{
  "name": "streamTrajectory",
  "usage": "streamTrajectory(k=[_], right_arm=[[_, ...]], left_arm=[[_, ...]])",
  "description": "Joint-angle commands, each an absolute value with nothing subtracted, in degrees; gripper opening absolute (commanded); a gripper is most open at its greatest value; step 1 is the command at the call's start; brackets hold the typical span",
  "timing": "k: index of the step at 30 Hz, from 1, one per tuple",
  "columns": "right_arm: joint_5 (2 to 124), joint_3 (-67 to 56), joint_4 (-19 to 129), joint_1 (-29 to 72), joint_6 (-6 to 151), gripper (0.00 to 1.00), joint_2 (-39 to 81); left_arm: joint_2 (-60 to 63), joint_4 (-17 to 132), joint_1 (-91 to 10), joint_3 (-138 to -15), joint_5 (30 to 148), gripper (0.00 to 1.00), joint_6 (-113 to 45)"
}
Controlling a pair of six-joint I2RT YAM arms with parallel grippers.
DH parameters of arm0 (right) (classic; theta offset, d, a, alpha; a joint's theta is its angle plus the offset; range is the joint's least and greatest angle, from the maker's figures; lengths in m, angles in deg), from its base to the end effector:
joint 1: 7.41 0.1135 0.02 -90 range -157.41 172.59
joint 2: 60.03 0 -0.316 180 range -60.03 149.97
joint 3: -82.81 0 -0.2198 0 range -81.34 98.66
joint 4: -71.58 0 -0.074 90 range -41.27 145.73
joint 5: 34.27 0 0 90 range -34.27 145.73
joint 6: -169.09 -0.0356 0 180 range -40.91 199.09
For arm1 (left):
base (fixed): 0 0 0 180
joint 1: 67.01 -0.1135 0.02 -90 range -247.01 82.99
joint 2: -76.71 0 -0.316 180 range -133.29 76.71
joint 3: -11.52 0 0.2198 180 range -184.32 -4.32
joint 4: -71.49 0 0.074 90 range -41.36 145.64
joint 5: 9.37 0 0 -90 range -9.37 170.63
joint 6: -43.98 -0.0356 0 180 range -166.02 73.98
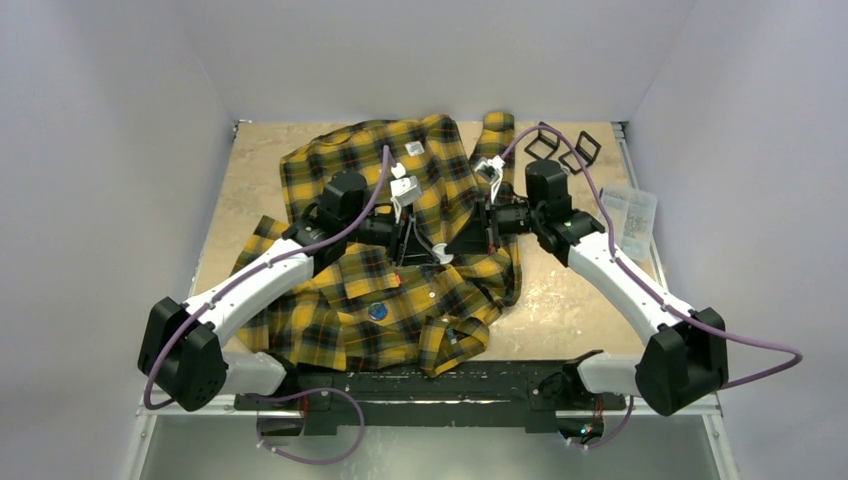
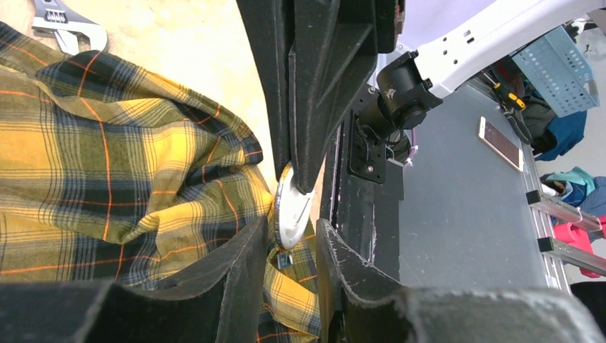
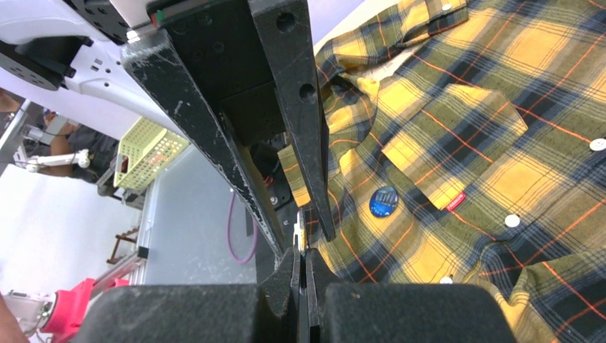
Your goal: Remove the brooch from the garment
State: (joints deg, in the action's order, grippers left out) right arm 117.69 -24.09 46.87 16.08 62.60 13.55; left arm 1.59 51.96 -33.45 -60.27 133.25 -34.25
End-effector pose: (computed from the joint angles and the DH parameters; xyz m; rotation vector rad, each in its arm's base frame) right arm 0.2008 0.1215 0.3762 -0.8553 1.8890 1.5137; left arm 0.1897 -0.1598 0.3690 1.0060 1.8103 -1.4011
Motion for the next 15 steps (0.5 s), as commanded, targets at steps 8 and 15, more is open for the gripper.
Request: streamTrajectory(k=[8,15], right_arm=[[117.19,-21.83,46.04,15.97,68.36,0.00,10.41],[118.42,-22.79,49.40,15.97,65.85,0.00,8.39]], left_arm=[[4.70,56.54,-33.38,-59.96,134.69,0.30,-36.90],[4.45,56.50,-33.35,-59.20,135.44,0.29,-37.04]])
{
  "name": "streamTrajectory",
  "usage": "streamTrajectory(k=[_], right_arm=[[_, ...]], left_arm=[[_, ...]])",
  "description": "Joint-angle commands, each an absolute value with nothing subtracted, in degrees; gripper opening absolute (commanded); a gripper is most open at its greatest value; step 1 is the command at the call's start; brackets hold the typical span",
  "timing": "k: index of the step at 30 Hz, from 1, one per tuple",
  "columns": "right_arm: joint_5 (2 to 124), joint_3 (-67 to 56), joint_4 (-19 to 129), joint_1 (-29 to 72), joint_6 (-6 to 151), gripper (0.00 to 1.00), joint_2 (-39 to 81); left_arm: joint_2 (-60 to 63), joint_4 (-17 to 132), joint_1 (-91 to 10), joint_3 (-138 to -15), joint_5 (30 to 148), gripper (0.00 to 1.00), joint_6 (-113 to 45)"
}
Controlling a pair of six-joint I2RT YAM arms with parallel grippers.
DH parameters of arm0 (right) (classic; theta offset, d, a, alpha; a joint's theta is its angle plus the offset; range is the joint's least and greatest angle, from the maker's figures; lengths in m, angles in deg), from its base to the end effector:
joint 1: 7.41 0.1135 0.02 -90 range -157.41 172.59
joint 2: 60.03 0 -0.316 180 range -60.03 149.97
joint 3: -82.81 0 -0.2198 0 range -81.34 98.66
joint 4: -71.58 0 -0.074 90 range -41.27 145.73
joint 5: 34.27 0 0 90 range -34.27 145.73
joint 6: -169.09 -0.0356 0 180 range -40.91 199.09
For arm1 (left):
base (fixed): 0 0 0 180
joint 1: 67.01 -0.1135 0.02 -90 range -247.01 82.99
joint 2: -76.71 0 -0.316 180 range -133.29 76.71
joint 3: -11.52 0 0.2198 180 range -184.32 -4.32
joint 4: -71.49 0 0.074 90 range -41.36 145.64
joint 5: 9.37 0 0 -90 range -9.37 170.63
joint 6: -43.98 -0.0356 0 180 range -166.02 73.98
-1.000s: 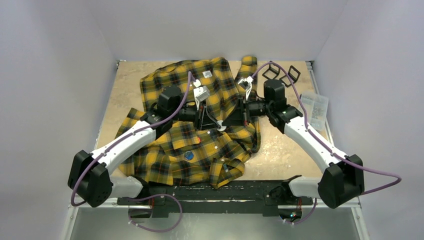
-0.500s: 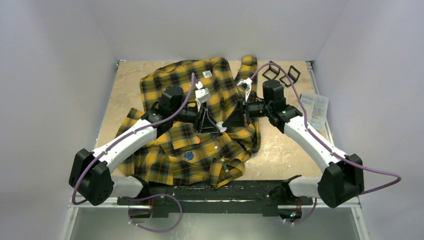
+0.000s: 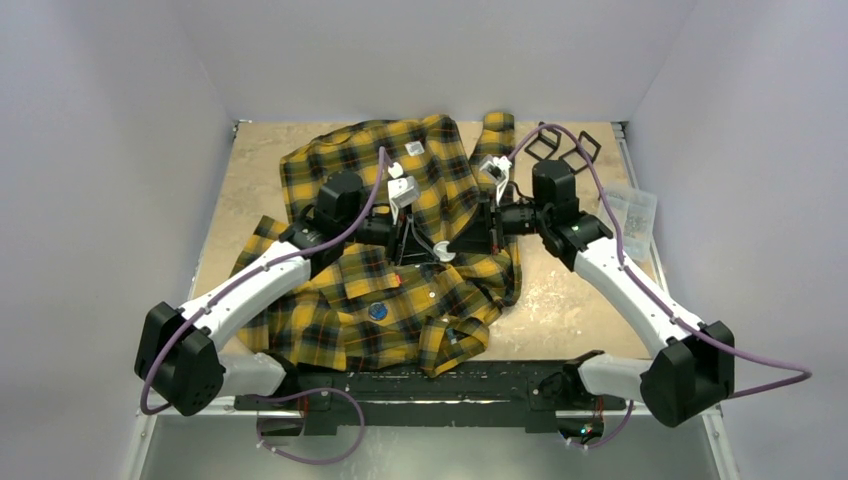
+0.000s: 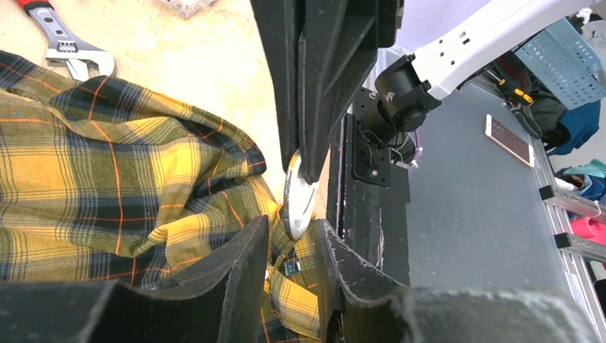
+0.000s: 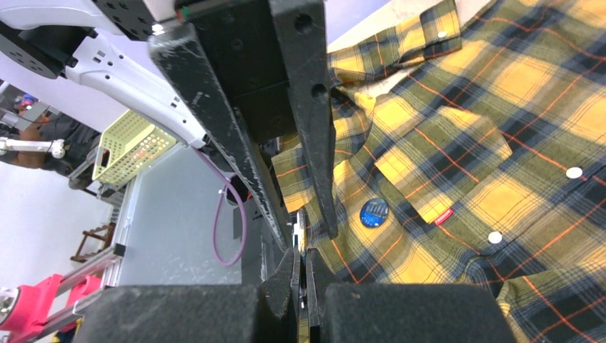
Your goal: Remove the brooch from the garment
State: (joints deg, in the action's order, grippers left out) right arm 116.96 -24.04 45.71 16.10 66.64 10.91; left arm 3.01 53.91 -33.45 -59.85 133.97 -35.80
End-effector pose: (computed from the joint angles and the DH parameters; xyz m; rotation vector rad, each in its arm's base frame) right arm 0.1892 0.1163 0.3841 -0.9131 1.8173 1.4504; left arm 0.1846 -0.1567 0.3754 1.0426 1.7299 -1.3860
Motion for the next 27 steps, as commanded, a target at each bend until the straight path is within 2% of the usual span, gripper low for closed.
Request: streamTrajectory(k=[1,7,13,18,20,21,22,23,24,25,27], right_arm=[[118.40,-22.88,49.67,16.02,65.63,0.00,8.21],[118.74,-23.38,51.61,16.00,64.12,0.00,7.83],[119.14,-23.78,52.70,16.05,63.27,0.00,7.98],[119.71,-23.85,53.38,16.03,62.56,0.00,8.02],[119.61,-23.74,53.82,16.05,62.08,0.00,8.00],[119.44,-23.58,53.96,16.06,61.91,0.05,7.94],[119.19,-23.34,54.03,16.01,61.75,0.30,7.94],[118.86,-23.07,53.90,15.99,61.46,0.47,7.91],[118.38,-22.62,53.33,15.99,61.27,0.60,7.91],[117.70,-22.04,52.35,16.03,61.32,0.68,7.91],[116.50,-20.49,49.66,15.99,62.27,0.75,7.99]], left_arm=[[4.50,57.20,-33.37,-58.98,135.49,0.28,-36.26],[4.84,65.93,-33.36,-56.69,135.89,0.19,-27.97],[4.70,70.54,-33.42,-56.03,137.10,0.17,-23.68],[4.85,71.02,-33.38,-55.44,136.88,0.00,-23.44],[5.04,69.99,-33.37,-55.57,136.57,0.00,-24.42],[5.32,68.95,-33.40,-55.69,136.41,0.00,-26.12],[5.60,66.74,-33.35,-55.92,136.04,0.00,-28.25],[6.02,64.06,-33.39,-56.27,135.27,0.00,-31.03],[6.61,61.34,-33.41,-56.79,134.24,0.00,-34.73],[7.20,58.29,-33.37,-57.45,132.66,0.00,-38.85],[8.37,50.77,-33.42,-59.42,128.73,0.00,-48.91]])
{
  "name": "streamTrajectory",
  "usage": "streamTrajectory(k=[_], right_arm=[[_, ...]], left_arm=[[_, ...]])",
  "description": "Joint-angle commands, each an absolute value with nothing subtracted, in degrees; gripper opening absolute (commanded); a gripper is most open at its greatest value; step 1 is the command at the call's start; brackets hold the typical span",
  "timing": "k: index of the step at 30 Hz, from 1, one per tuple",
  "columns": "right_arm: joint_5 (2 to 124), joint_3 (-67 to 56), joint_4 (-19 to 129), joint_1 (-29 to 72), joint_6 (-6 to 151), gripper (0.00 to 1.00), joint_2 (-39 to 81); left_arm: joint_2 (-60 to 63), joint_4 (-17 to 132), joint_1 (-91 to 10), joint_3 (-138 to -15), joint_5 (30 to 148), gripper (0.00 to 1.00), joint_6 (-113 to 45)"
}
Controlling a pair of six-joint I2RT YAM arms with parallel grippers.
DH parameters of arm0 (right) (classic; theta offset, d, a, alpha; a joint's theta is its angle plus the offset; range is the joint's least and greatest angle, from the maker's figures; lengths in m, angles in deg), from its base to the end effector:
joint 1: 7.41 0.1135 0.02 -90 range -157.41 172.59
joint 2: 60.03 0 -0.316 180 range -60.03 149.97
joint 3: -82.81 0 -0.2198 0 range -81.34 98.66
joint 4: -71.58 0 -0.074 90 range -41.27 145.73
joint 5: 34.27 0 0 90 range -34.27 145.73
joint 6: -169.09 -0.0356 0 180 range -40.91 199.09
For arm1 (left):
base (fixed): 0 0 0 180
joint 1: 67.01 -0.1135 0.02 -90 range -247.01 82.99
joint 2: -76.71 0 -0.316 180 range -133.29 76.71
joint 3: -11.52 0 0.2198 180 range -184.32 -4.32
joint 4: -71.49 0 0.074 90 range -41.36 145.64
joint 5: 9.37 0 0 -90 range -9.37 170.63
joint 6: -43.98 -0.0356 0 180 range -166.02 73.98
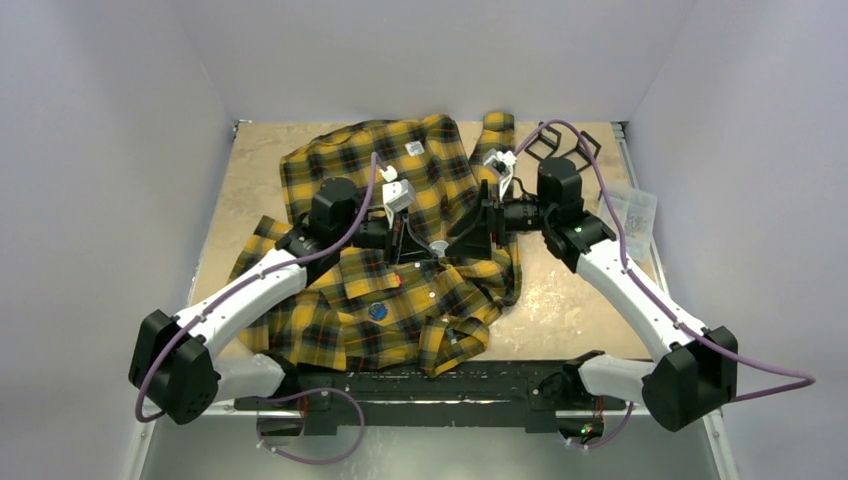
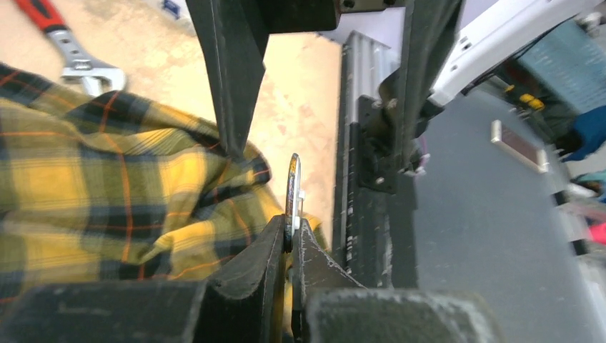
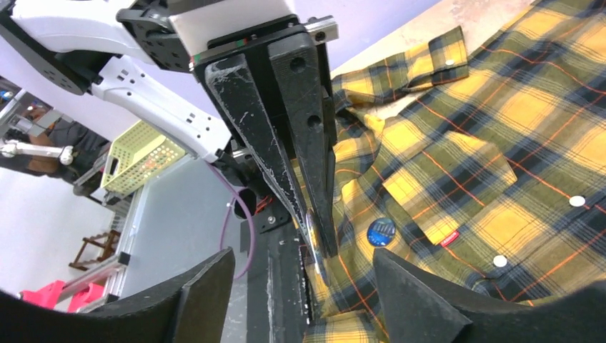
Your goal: Remove the brooch from the garment
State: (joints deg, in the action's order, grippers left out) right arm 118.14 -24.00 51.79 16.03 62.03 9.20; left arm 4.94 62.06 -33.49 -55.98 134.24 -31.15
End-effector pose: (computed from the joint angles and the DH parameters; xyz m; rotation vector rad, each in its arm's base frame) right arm 0.1840 0.1142 0.3995 -0.9104 1.7273 1.4733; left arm 0.1782 -0.1524 0.3747 1.0030 1.6711 -1.4181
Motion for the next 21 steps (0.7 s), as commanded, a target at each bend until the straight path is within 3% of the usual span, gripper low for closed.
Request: streamTrajectory(k=[1,5,10,15,21], right_arm=[[116.01,-19.66,47.80,15.97,63.25,0.77,8.14],[115.49,-15.67,39.90,15.96,66.99,0.88,10.84],[109.98,-9.35,27.67,16.01,78.45,0.90,12.87],[108.78,-4.75,19.81,16.80,86.28,0.91,14.08],[103.79,-3.46,20.46,23.49,88.69,0.92,13.58]], left_arm=[[8.69,48.18,-33.42,-60.39,127.48,0.00,-53.60],[11.51,41.45,-32.98,-62.85,122.04,0.00,-71.67],[17.69,37.13,-30.98,-60.87,117.65,0.00,-99.56],[25.16,42.50,-28.62,-50.51,111.98,0.00,-130.29],[27.26,45.22,-27.37,-48.31,110.80,0.00,-142.04]])
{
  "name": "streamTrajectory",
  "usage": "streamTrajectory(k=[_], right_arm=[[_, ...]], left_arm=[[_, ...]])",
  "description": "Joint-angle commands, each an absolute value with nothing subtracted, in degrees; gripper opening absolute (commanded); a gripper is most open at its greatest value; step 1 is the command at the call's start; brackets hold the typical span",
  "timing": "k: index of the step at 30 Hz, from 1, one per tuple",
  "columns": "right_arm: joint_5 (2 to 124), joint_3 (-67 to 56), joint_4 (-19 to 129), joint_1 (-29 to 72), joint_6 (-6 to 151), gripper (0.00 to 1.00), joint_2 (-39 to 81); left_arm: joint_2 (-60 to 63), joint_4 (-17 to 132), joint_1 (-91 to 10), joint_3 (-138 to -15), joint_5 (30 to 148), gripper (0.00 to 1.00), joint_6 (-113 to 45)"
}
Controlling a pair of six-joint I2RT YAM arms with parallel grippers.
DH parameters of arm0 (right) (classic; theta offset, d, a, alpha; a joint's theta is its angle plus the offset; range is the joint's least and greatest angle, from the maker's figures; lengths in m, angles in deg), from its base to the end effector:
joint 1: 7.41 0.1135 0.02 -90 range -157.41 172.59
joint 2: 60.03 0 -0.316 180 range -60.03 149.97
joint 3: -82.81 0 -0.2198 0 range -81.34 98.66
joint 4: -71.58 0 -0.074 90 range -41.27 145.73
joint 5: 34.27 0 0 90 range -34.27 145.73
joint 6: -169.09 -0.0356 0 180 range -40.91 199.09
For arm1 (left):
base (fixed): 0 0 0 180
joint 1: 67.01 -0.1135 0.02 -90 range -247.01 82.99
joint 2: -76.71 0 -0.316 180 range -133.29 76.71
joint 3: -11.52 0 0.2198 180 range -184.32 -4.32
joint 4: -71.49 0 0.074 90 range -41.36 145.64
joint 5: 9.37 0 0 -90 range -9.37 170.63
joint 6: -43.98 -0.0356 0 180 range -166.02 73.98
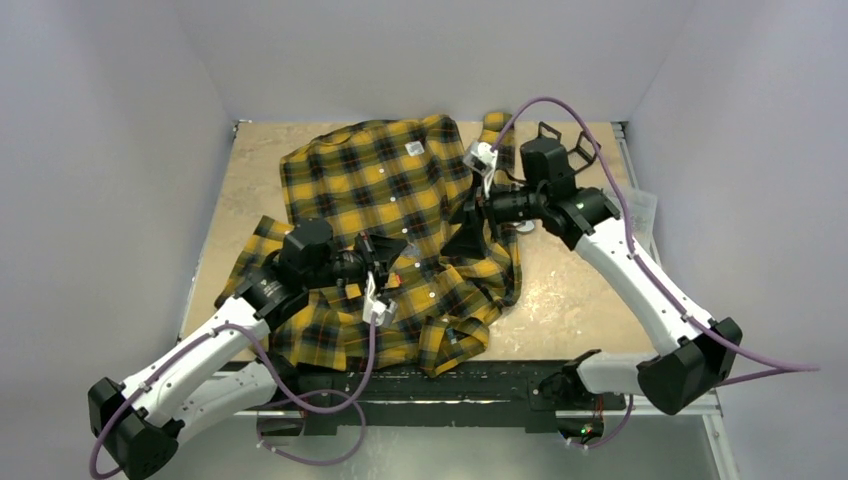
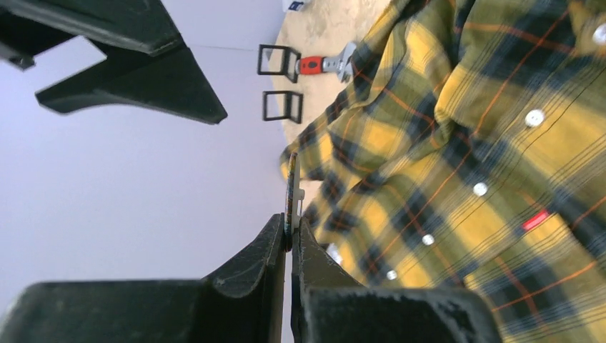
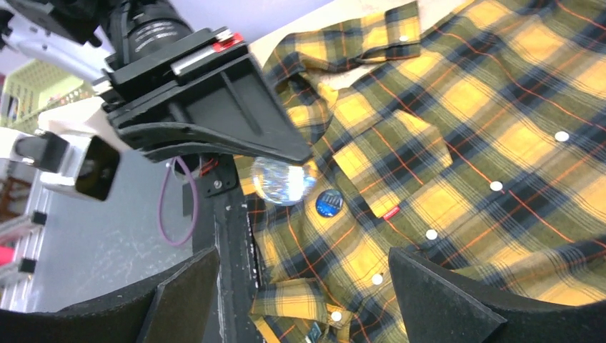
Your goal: Remove the brooch from the garment
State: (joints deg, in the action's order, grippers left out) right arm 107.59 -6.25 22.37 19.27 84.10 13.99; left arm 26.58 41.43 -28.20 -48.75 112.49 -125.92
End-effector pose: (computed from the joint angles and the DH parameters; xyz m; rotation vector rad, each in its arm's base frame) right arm 0.1880 0.1258 0.4300 -1.0807 1.8098 1.1832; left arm 0.0909 -0.0972 0.3592 1.7595 0.6171 -0.0387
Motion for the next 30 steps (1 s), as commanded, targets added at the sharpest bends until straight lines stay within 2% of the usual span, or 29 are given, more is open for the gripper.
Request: streamTrajectory(k=[1,14,20,30], right_arm=[[103.31,-3.37,20.49,24.56,89.08,0.92,13.73],[100.92,-3.05,23.89,28.61,91.56,0.89,14.72],[94.86,-16.79,43.20,30.17,90.73,0.84,4.15],[91.14,-14.60,40.13,35.05,92.52,0.78,5.15]], left_arm=[[27.45,45.54,-26.95,-48.12,110.66,0.01,-143.39],[26.93,42.46,-21.68,-51.30,105.17,0.05,-152.58],[26.34,39.39,-19.10,-53.99,102.63,0.05,-153.91],[24.46,35.45,-17.37,-56.75,99.28,0.05,-155.31]])
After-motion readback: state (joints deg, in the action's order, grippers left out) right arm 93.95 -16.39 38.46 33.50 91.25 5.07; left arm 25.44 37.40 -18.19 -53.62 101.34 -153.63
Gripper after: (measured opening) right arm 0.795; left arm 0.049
